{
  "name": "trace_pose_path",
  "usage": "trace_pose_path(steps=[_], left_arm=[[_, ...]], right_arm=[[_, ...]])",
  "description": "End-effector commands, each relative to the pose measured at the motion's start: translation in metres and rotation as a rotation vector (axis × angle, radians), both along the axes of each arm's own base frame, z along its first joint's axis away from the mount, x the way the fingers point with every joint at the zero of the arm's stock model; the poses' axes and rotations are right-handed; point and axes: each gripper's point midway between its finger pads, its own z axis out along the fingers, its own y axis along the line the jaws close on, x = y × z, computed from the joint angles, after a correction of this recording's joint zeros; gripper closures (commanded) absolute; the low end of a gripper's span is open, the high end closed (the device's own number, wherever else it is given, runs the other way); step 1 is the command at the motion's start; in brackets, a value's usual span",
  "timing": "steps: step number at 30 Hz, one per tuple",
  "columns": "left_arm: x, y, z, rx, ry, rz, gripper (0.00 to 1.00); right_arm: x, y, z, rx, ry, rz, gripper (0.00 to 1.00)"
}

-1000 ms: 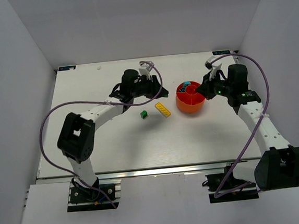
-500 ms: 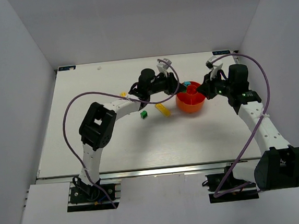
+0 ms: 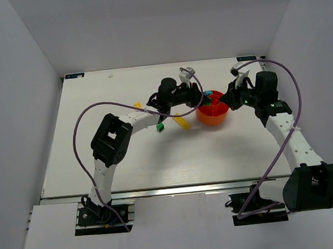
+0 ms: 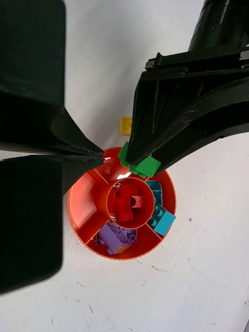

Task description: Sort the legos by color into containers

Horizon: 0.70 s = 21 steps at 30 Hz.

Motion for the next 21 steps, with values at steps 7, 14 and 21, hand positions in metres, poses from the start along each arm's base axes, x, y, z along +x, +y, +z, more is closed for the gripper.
trace_pose_path(steps=[7,14,21], left_arm=[[0.008,-0.007,0.003,0.005,-0.014,0.01,0.54],[0.01,-0.008,0.003,0.012,-0.011,0.014,0.47],[0.009,-0.006,0.021,0.007,-0.045,0.013,0.37]], right_arm=[[0.001,0.0,0.014,0.02,-0.059,0.005,1.0],[0.0,0.001,0.012,0.021,-0.052,0.011,1.0],[-0.001,0.003,0.01,0.024,-0.047,0.027,1.0]])
